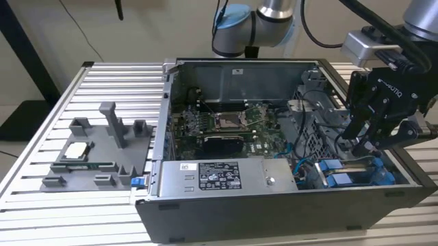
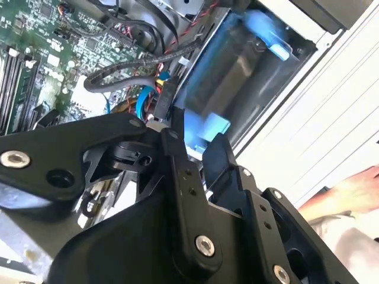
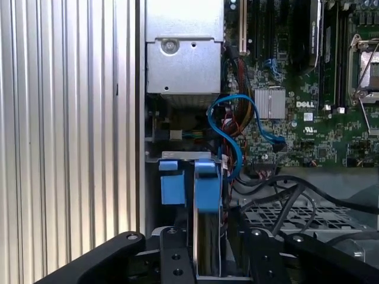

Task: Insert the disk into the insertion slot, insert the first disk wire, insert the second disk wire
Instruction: 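Insert the disk into the insertion slot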

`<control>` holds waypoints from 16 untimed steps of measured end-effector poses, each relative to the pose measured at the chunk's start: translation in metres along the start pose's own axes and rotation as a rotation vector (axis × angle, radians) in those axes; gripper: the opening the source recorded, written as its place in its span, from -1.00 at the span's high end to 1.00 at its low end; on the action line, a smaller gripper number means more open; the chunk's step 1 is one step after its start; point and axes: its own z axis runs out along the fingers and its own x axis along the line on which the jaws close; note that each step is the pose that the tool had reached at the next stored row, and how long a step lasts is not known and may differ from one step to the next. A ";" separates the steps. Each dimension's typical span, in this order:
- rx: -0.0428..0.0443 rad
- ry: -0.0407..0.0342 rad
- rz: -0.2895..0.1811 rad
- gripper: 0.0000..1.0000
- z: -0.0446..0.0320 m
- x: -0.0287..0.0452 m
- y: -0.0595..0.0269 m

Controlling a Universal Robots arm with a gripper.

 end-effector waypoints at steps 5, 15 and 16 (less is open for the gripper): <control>-0.0022 -0.0002 0.001 0.19 -0.0033 0.0000 0.0001; -0.0018 -0.0385 0.000 0.19 -0.0083 -0.0052 0.0012; 0.0000 -0.0386 -0.001 0.19 -0.0083 -0.0067 0.0013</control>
